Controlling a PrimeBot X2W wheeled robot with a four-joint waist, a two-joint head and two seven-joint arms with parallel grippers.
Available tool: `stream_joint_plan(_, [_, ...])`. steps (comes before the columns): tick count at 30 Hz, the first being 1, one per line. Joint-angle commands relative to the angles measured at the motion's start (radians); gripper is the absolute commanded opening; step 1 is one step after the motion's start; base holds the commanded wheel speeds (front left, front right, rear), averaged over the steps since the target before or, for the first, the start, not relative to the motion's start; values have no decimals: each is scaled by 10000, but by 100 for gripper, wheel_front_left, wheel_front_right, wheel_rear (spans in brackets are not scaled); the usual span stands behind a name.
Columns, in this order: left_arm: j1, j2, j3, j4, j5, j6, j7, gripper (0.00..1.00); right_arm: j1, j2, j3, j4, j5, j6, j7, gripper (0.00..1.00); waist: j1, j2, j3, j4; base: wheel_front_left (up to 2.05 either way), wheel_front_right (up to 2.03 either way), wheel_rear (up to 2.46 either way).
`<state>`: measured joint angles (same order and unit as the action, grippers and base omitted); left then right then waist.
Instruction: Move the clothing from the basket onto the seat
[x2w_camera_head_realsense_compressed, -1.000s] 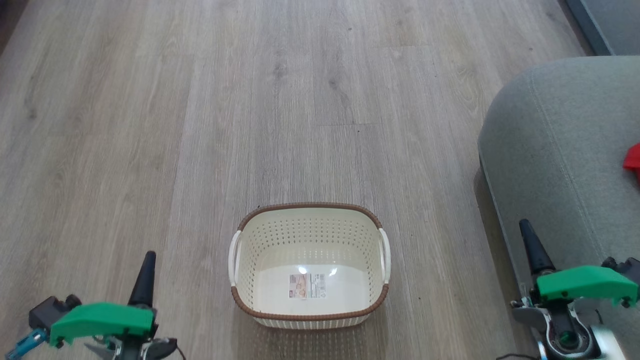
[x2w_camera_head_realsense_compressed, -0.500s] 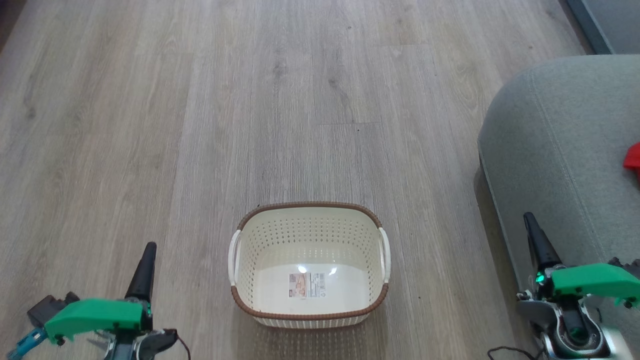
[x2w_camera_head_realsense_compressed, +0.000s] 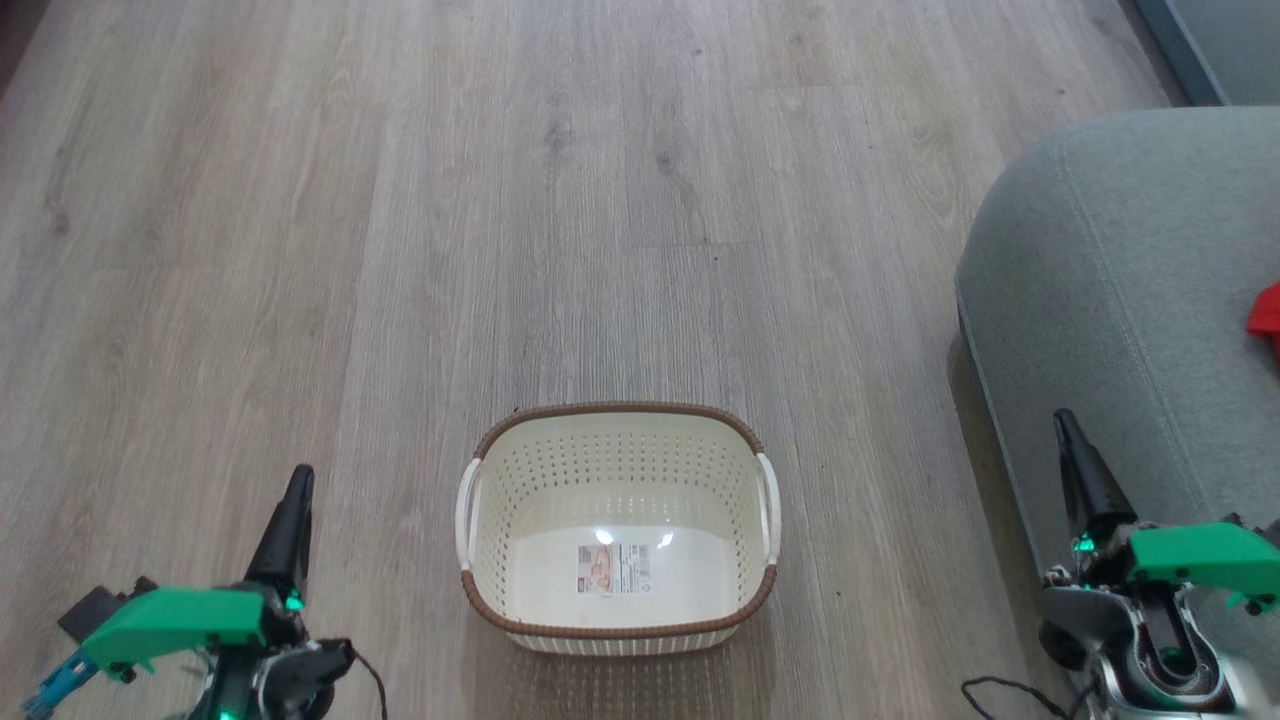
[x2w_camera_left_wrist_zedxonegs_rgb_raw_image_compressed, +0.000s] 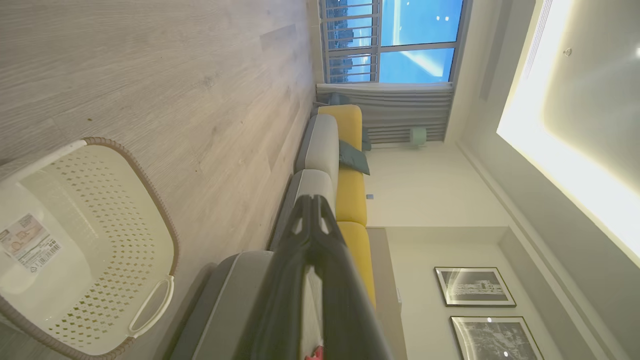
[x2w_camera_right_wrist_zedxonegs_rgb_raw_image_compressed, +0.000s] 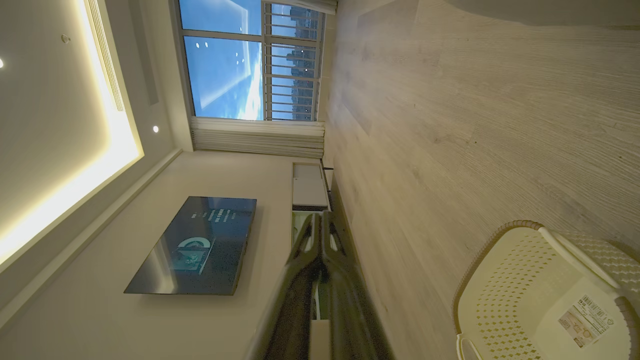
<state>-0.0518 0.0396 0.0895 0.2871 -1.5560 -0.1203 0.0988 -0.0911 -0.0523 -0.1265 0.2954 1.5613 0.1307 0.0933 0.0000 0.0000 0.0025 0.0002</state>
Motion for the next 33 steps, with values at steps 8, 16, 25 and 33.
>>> stream_joint_plan(8, [-564,106,246,-416,-524,-104,146,0,-168,20,124,-506,471,0,202,0,0,0,6,-2,0,0,0])
stream_joint_plan(16, [-563,106,246,-417,-525,-104,146,0,-168,20,124,-506,471,0,201,0,0,0,6,-2,0,0,0])
stream_joint_plan(25, [-563,106,245,-417,-525,-104,145,0,-168,20,125,-506,471,0,201,0,0,0,6,-2,0,0,0])
stream_joint_plan(33, [-563,106,245,-418,-525,-104,145,0,-168,20,125,-506,472,0,201,0,0,0,6,-2,0,0,0])
